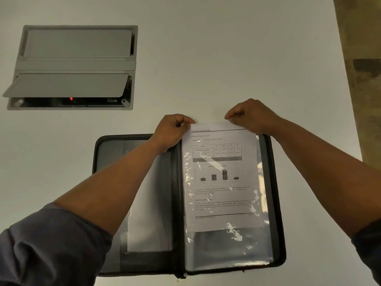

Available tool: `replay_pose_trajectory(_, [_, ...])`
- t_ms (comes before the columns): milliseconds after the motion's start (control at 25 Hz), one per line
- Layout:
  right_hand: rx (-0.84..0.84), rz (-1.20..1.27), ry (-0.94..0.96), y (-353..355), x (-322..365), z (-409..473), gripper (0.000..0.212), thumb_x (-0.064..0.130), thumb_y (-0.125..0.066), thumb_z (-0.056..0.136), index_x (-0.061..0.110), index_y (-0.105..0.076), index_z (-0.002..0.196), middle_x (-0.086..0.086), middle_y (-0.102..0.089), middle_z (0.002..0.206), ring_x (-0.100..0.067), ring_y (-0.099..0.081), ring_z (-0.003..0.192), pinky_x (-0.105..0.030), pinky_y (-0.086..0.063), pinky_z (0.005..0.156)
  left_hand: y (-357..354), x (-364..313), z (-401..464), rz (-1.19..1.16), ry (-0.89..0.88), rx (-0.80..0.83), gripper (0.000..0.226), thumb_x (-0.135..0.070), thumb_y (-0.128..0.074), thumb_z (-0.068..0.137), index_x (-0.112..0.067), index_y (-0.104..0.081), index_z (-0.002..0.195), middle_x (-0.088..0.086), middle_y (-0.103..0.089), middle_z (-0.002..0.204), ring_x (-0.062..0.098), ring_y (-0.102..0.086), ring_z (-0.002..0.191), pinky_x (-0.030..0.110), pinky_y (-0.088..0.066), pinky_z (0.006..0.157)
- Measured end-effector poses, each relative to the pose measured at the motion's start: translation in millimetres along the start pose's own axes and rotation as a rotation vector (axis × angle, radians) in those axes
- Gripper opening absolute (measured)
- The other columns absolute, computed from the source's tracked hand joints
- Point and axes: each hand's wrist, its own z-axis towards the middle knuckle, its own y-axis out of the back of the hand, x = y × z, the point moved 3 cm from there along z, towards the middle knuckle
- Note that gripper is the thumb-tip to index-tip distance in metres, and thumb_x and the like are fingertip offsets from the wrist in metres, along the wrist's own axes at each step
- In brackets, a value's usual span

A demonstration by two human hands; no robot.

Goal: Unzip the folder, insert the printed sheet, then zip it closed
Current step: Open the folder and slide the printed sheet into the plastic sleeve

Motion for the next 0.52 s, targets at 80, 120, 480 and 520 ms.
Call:
replay_pose_trajectory(80, [0.059, -0.030, 0.032, -7.8, 7.3, 4.6, 0.017, 0.016, -0.067, 0.091, 0.025, -0.076, 0.103, 0.016, -0.067, 0.096, 0.006, -0.060, 0.087, -0.002, -0.038, 0.069, 1.2, -0.6, -0.3, 0.025, -0.003, 0.015, 0.019, -0.007, -0.061, 0.097, -0.017, -0.076, 0.103, -0.005, -0.075, 0.099, 0.005, -0.068, 0.090, 0.019, -0.053, 0.087])
replay_pose_trajectory(120, [0.084, -0.042, 0.037, -12.0, 9.5, 6.0, 0.017, 0.014, -0.067, 0.092, 0.024, -0.076, 0.103, 0.015, -0.067, 0.096, 0.005, -0.060, 0.087, -0.002, -0.038, 0.069, 1.3, -0.7, -0.7, 0.035, 0.001, 0.024, 0.019, -0.006, -0.061, 0.096, -0.017, -0.076, 0.103, -0.006, -0.075, 0.099, 0.004, -0.067, 0.089, 0.019, -0.053, 0.087])
replay_pose_trajectory(480, [0.186, -0.068, 0.035, -19.9, 16.7, 2.1, 0.021, 0.008, -0.068, 0.089, 0.028, -0.074, 0.093, 0.020, -0.063, 0.075, 0.014, -0.058, 0.065, -0.003, -0.038, 0.057, -7.8, -8.7, -15.1, 0.484, -0.155, 0.199, 0.028, -0.043, -0.083, 0.076, -0.024, -0.073, 0.093, -0.004, -0.059, 0.112, 0.015, -0.054, 0.109, 0.037, -0.043, 0.099])
replay_pose_trajectory(520, [0.199, -0.062, 0.035, -20.4, 17.9, 1.2, 0.021, 0.007, -0.067, 0.089, 0.026, -0.074, 0.093, 0.020, -0.062, 0.073, 0.014, -0.058, 0.064, -0.002, -0.038, 0.057, -9.3, -10.1, -15.5, 0.529, -0.137, 0.214, 0.028, -0.044, -0.084, 0.075, -0.025, -0.072, 0.092, -0.005, -0.057, 0.114, 0.017, -0.052, 0.112, 0.042, -0.041, 0.101])
